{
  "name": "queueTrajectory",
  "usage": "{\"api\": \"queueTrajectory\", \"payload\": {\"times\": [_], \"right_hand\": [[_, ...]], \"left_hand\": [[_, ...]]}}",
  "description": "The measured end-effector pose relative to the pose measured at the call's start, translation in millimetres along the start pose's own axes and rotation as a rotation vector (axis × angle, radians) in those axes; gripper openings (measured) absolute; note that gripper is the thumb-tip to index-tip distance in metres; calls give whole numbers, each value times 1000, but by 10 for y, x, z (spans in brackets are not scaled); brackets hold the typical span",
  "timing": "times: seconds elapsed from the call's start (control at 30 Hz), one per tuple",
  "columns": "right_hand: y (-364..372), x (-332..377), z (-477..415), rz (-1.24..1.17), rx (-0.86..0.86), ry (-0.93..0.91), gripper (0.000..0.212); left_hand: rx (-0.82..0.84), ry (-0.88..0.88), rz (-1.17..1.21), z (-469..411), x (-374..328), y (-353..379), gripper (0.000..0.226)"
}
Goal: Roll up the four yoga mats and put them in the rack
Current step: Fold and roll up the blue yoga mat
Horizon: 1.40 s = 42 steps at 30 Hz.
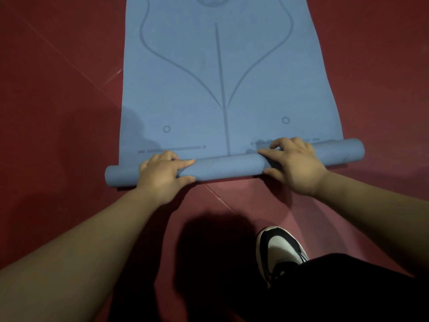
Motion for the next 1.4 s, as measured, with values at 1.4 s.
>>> {"api": "queueTrajectory", "payload": {"times": [1.4], "right_hand": [[-138,66,-200,34,-145,-88,52]], "left_hand": [[-168,155,107,-216,-73,-194,45]]}}
Point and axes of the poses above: each hand's wrist, its own z-axis away from the middle knuckle, its own y-axis out of the palm, x = y × z, the point moved 6 cm from there along -z, towards the middle knuckle, and after that the axes turned 8 degrees about -y, right-handed, at the moved point
